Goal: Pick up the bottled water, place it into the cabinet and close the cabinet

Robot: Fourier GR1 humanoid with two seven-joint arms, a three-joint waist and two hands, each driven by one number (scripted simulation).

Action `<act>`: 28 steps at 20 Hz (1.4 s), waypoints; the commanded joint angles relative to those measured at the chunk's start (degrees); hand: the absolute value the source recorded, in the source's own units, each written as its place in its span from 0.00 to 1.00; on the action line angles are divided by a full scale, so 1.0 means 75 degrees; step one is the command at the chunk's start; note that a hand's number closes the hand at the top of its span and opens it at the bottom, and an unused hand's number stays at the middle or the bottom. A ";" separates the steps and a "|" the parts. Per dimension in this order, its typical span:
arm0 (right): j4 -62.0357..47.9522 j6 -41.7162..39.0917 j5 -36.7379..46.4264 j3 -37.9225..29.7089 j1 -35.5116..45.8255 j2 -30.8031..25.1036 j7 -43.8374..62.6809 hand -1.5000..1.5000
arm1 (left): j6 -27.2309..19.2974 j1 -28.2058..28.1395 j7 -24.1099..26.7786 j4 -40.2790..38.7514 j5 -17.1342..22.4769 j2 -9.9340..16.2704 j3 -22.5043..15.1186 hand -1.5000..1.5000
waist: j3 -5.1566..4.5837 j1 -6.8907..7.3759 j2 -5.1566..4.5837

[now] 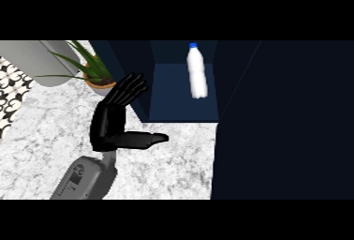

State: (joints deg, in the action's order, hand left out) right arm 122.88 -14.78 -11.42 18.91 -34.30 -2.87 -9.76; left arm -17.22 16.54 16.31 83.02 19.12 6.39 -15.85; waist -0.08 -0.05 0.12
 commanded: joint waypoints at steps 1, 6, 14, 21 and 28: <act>0.0117 -0.0092 -0.0193 -0.0146 -0.0301 -0.0217 -0.0177 0.00 | 0.0259 -0.0912 -0.0144 0.1447 0.0257 0.0122 -0.0003 0.00 | 0.0013 0.0021 0.0013; -0.0284 -0.0042 -0.0491 -0.0500 0.0570 -0.0183 0.0021 0.00 | -0.0231 -0.1713 -0.0745 0.3061 -0.0265 -0.0117 -0.0882 0.00 | 0.0015 0.0052 0.0004; 0.0399 -0.0445 0.0466 0.0111 0.0056 -0.0982 0.0134 1.00 | -0.0045 -0.3285 -0.1083 0.4831 -0.0420 0.0343 -0.1728 0.00 | 0.0012 0.0052 0.0013; 0.1188 -0.1034 0.1228 0.1209 -0.0098 -0.1686 0.0703 1.00 | 0.0344 -0.4475 -0.0471 0.5726 0.0033 0.0882 -0.1064 0.00 | 0.0005 0.0069 0.0023; 0.1735 -0.0875 0.1993 0.2464 0.0276 -0.1519 0.1366 1.00 | 0.1502 -0.6140 0.0548 0.6208 0.1075 0.1611 0.0068 0.00 | -0.0008 0.0144 0.0029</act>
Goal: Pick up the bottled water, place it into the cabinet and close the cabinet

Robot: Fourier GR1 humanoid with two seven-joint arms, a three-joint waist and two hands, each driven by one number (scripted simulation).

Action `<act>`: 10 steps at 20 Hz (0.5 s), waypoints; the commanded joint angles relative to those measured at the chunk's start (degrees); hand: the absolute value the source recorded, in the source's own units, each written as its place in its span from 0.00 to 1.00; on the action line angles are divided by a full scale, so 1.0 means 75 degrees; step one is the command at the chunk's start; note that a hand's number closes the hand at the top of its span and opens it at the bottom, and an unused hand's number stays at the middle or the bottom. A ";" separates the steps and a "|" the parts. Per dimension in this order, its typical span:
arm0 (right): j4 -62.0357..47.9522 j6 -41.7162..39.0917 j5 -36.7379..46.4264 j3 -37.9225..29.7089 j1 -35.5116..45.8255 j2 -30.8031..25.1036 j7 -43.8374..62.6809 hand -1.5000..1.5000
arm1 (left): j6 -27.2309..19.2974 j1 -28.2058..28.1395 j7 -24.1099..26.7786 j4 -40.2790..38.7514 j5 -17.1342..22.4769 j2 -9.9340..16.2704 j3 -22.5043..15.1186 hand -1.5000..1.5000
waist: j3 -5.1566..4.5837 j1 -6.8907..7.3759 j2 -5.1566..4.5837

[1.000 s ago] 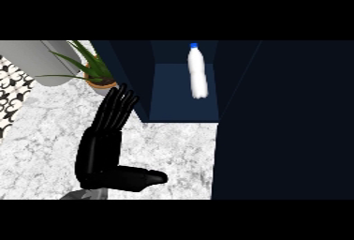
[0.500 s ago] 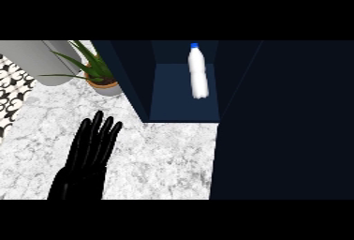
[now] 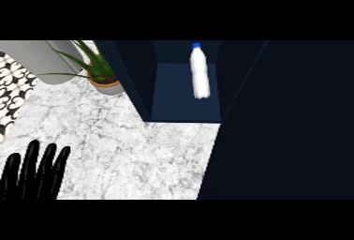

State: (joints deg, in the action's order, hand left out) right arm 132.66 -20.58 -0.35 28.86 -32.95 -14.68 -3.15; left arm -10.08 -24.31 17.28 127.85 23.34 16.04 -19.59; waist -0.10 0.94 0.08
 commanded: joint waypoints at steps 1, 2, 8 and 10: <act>0.0696 0.0033 0.0502 0.1325 0.0134 0.0207 0.0769 1.00 | 0.0406 -0.1091 0.0203 0.0841 0.0498 0.0404 0.0507 0.00 | -0.0004 0.0062 0.0041; -0.0035 0.0014 0.0895 0.1492 0.0365 0.0353 0.0371 1.00 | 0.0685 -0.1262 0.0392 0.0590 0.0704 0.0440 0.0653 0.00 | -0.0002 0.0055 0.0038; 0.0364 0.0073 0.1227 0.2087 0.0433 0.0564 0.1071 1.00 | 0.1381 -0.2019 0.0580 0.0976 0.1447 0.0727 0.1451 0.00 | -0.0013 0.0186 0.0046; 0.0208 0.0005 0.0933 0.1837 0.0843 0.0688 0.1401 1.00 | 0.1459 -0.1726 0.0461 0.0882 0.1793 0.0749 0.1783 0.00 | -0.0007 0.0137 -0.0012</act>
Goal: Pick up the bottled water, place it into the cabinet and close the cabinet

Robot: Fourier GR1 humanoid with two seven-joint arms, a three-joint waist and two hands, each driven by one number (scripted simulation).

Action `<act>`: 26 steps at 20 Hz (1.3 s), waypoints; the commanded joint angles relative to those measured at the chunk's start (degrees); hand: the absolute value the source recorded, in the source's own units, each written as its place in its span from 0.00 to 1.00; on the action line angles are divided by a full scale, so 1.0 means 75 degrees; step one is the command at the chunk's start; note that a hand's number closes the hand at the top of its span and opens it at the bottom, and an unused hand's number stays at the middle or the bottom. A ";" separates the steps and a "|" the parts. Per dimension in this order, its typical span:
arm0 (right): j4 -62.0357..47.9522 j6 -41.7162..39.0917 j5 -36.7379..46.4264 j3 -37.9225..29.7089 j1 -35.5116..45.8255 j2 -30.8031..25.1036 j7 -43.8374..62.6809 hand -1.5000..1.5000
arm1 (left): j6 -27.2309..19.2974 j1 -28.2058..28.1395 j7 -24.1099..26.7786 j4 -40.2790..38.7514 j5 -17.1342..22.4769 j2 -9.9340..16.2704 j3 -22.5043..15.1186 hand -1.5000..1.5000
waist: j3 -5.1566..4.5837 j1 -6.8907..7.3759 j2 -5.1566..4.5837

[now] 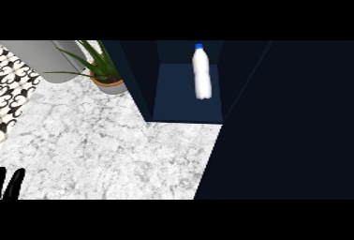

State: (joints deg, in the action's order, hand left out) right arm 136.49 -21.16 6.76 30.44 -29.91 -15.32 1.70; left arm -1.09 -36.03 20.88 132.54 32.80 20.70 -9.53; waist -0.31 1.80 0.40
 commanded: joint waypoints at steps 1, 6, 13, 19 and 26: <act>-0.0542 0.0250 0.0173 0.1895 0.0406 0.1049 0.0569 1.00 | 0.0517 -0.0488 0.0269 0.0085 0.0315 0.0074 0.0210 0.00 | 0.0011 0.0137 -0.0020; -0.0704 0.0345 -0.0619 0.1422 0.0905 0.1517 0.1222 1.00 | 0.0942 -0.0815 0.0260 0.0229 0.0850 0.0276 0.0815 0.00 | 0.0014 0.0254 -0.0076; -0.1362 0.1481 -0.1287 0.1204 0.3043 0.2010 0.2600 1.00 | 0.1829 -0.1096 0.0519 -0.0285 0.1513 0.0526 0.1679 0.00 | 0.0013 0.0187 -0.0085; -0.2443 0.3022 -0.2489 0.0289 0.5666 0.2035 0.3348 1.00 | 0.2857 -0.1992 0.0688 -0.0336 0.2334 0.0537 0.2598 0.00 | 0.0031 0.0140 -0.0065; -0.4549 0.2800 -0.4314 -0.1427 0.7504 0.2041 0.2861 1.00 | 0.3506 -0.2051 0.0576 -0.0571 0.2820 0.0493 0.3396 0.00 | 0.0041 0.0017 -0.0073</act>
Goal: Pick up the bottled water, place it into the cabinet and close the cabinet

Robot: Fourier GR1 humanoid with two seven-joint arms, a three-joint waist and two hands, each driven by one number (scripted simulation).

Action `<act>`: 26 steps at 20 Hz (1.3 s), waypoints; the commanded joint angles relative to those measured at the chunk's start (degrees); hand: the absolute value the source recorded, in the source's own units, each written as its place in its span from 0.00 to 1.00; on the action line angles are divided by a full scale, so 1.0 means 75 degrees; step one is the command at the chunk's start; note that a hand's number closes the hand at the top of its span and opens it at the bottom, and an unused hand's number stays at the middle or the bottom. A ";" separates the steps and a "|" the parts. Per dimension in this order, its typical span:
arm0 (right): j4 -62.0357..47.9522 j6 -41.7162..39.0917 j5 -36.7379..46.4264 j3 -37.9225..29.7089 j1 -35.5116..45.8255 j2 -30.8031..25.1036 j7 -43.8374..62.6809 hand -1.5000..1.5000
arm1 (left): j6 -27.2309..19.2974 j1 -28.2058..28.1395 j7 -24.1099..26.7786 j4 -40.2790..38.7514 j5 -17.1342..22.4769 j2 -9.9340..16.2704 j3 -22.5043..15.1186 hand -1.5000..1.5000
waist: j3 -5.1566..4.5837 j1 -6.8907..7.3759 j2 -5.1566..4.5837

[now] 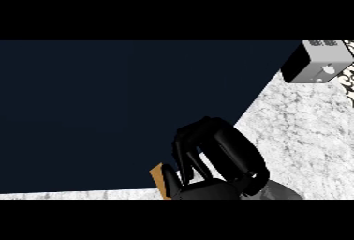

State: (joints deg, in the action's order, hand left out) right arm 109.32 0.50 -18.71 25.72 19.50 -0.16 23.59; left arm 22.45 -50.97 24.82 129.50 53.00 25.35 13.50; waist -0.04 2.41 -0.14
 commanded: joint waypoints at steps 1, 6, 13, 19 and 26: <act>-0.1414 -0.0060 -0.0883 -0.0943 0.1204 0.0020 -0.0422 1.00 | 0.0413 -0.0288 -0.0175 -0.0007 0.0638 0.0033 0.0547 0.00 | 0.0007 -0.0038 -0.0007; -0.2519 -0.0811 -0.1209 -0.1769 0.2013 -0.0038 -0.0350 1.00 | 0.0817 -0.0417 -0.0330 -0.0173 0.0773 -0.0309 0.1042 0.00 | 0.0007 -0.0117 0.0007; -0.4153 -0.1577 -0.1256 -0.2291 0.3077 -0.0217 -0.0560 1.00 | 0.1171 -0.0275 -0.0808 -0.0396 0.1312 -0.0373 0.1640 0.00 | 0.0006 -0.0160 0.0002; -0.5355 -0.2035 -0.1199 -0.2579 0.4011 -0.0211 -0.0844 1.00 | 0.1480 -0.0839 -0.1133 0.0143 0.1638 -0.0525 0.1952 0.00 | 0.0009 -0.0018 -0.0004; -0.5993 -0.1908 -0.1633 -0.2412 0.4418 0.0007 -0.1043 1.00 | 0.1374 -0.0321 -0.1428 0.0002 0.1672 -0.0451 0.1793 0.00 | 0.0006 0.0036 -0.0060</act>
State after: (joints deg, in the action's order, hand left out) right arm 74.00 -16.66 -29.38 8.80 43.74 -2.36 16.87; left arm 33.52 -54.48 15.71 128.72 64.83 21.11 27.03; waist 1.18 0.58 1.36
